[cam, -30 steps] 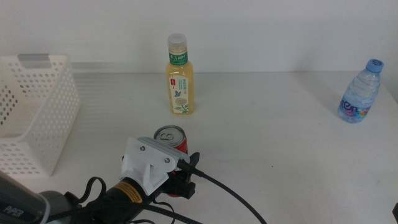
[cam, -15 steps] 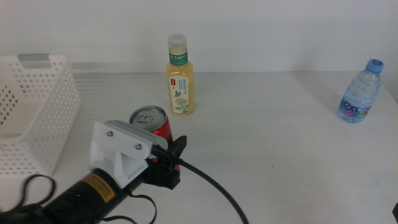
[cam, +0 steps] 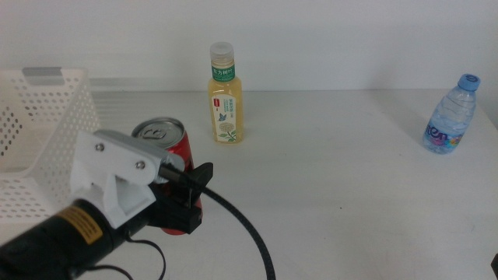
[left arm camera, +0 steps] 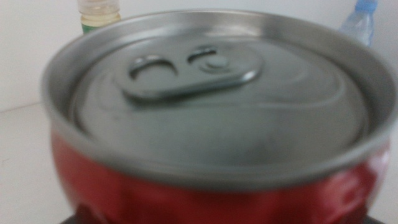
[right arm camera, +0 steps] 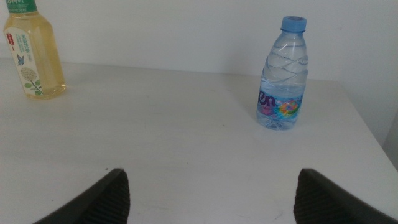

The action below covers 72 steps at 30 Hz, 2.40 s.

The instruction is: Use arms to grab the bottles and put them into the dustbin to the left of the table.

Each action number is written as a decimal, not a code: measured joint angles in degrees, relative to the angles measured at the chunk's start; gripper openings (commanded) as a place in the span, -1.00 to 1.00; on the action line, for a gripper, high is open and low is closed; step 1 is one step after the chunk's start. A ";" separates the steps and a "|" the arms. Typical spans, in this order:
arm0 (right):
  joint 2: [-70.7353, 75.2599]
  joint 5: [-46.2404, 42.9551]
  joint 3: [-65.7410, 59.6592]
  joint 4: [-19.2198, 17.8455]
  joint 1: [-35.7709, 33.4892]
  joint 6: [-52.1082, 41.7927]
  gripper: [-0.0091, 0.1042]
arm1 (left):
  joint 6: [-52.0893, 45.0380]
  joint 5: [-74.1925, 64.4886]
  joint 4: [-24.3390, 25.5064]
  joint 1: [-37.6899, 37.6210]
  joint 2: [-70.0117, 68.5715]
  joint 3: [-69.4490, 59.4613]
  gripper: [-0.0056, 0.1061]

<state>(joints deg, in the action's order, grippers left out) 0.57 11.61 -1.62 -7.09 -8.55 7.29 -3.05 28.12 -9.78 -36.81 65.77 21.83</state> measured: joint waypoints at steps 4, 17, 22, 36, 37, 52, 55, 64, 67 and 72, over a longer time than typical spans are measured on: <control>0.00 0.00 0.00 0.00 0.00 0.00 0.84 | -3.92 -9.20 -1.19 0.00 -2.08 4.32 -0.99; 0.00 0.00 0.00 0.00 0.00 0.00 0.84 | -5.44 -45.38 -1.47 8.82 -2.66 20.57 -0.99; 0.00 0.00 0.00 0.00 0.00 0.00 0.84 | -5.49 -59.97 -1.36 15.15 -1.86 28.20 -0.99; 0.00 0.00 0.00 0.00 0.00 0.00 0.84 | -11.23 -85.99 -1.12 32.83 11.63 50.07 -0.99; 0.00 0.00 0.00 0.00 0.00 0.00 0.84 | -11.63 -87.13 -1.12 34.21 12.90 51.45 -0.99; 0.00 0.00 0.00 0.00 0.00 0.00 0.84 | -15.57 -99.39 1.96 48.87 37.22 79.94 -0.99; 0.00 0.00 0.00 0.00 0.00 0.00 0.84 | -15.68 -99.87 2.80 50.47 41.31 85.79 -0.99; 0.00 0.00 0.00 0.00 0.00 0.00 0.84 | -15.72 -99.76 4.06 53.55 48.89 91.19 -0.99; 0.00 0.00 0.00 0.00 0.00 0.00 0.84 | -15.72 -99.76 4.74 53.61 51.49 91.19 -0.99; 0.00 0.00 0.00 0.00 0.00 0.00 0.84 | -14.82 -99.65 5.49 53.61 55.71 91.23 -0.99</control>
<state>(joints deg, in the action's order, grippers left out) 0.57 11.61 -1.62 -7.09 -8.55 7.29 -17.87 -71.53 -4.29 16.80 121.49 113.06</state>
